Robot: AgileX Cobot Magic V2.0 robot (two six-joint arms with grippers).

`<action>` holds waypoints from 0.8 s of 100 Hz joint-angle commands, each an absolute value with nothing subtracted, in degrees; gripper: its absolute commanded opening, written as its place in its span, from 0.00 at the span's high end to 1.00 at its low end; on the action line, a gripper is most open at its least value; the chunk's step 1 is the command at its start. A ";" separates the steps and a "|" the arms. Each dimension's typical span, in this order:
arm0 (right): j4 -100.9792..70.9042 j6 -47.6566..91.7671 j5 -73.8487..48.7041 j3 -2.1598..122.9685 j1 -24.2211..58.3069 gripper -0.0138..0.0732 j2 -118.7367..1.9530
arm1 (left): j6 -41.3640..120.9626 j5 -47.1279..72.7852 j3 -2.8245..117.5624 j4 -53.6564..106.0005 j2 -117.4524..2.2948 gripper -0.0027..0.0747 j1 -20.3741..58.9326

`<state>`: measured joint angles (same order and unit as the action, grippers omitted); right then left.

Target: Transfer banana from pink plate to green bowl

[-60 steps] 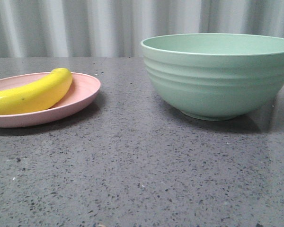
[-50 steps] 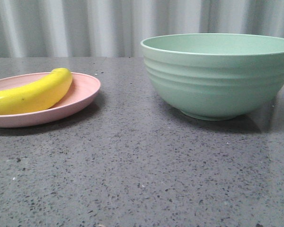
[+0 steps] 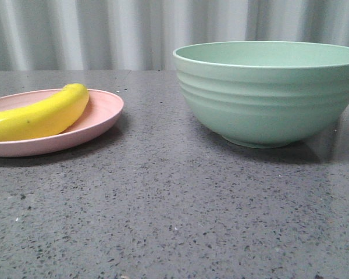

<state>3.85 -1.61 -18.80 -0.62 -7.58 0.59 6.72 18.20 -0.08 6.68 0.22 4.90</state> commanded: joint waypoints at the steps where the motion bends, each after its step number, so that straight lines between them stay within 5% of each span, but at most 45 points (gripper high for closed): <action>1: 4.12 -1.53 -17.82 -1.75 -7.94 0.91 1.87 | 6.46 14.44 -0.57 6.84 1.91 0.99 4.88; 80: 3.57 -1.53 -10.52 -1.75 -7.94 0.91 1.87 | 6.46 7.04 -0.57 6.84 1.91 0.99 4.88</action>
<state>3.83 -1.61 -17.43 -0.62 -7.58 0.59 6.72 14.62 -0.08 6.68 0.22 4.90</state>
